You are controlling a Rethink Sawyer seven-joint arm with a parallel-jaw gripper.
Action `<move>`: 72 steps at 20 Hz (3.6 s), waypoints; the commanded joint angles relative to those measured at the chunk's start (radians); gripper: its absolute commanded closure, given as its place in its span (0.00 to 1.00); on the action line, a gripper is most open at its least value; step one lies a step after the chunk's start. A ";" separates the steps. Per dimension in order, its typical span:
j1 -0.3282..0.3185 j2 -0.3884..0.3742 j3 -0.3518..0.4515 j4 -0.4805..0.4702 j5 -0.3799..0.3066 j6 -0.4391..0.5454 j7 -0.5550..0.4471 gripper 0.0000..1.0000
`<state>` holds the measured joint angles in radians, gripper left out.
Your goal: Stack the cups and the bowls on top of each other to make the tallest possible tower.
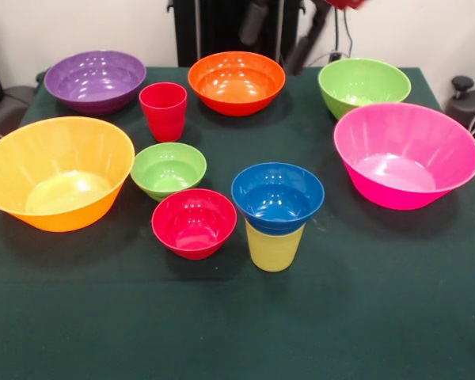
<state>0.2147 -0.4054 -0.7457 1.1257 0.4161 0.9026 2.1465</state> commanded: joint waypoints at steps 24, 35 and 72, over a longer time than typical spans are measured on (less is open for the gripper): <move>0.017 -0.317 0.369 0.905 -0.285 -0.635 0.009 0.00; -0.043 -0.249 0.435 1.039 -0.392 -0.900 0.090 0.00; -0.264 -0.216 0.502 0.964 -0.652 -0.995 0.015 0.00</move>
<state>-0.0170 -0.6239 -0.3833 2.1781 -0.1875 -0.2227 2.1465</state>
